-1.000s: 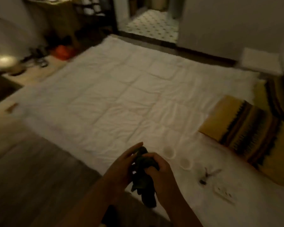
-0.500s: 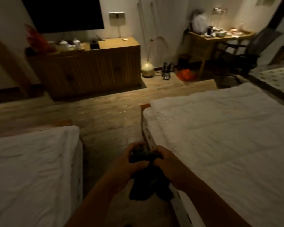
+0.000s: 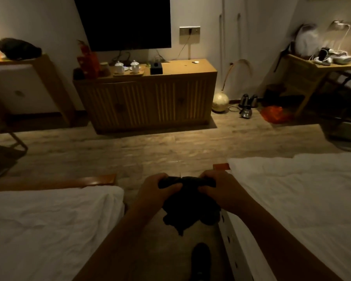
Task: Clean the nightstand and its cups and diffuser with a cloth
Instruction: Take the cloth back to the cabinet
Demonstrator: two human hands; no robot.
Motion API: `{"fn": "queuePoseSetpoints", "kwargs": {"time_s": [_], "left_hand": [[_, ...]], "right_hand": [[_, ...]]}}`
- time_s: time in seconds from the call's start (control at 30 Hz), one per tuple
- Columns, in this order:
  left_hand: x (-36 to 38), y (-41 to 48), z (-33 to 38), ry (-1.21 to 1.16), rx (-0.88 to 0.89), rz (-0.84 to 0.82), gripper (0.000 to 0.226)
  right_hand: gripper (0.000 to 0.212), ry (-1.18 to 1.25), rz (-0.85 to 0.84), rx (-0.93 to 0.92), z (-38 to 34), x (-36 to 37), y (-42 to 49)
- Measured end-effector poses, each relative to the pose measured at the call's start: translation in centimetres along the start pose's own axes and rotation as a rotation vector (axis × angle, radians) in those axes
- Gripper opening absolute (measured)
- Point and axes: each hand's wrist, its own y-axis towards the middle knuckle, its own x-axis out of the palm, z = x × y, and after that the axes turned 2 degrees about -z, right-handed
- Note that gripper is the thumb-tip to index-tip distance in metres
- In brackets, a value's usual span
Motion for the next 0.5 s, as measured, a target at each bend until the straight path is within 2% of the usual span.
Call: {"fn": "queuePoseSetpoints", "kwargs": {"time_s": [0.17, 0.33, 0.5], "left_hand": [[-0.4, 15.4, 2.2, -0.015, 0.013, 0.007, 0.012], [-2.0, 28.9, 5.3, -0.059, 0.02, -0.033, 0.027], [-3.6, 42.4, 8.7, -0.043, 0.019, 0.006, 0.014]], "right_hand": [[0.009, -0.016, 0.002, -0.043, 4.5, -5.1, 14.9], [0.01, -0.008, -0.046, -0.072, 6.1, -10.7, 29.0], [0.009, -0.005, -0.036, -0.078, 7.3, -15.6, 42.8]]}}
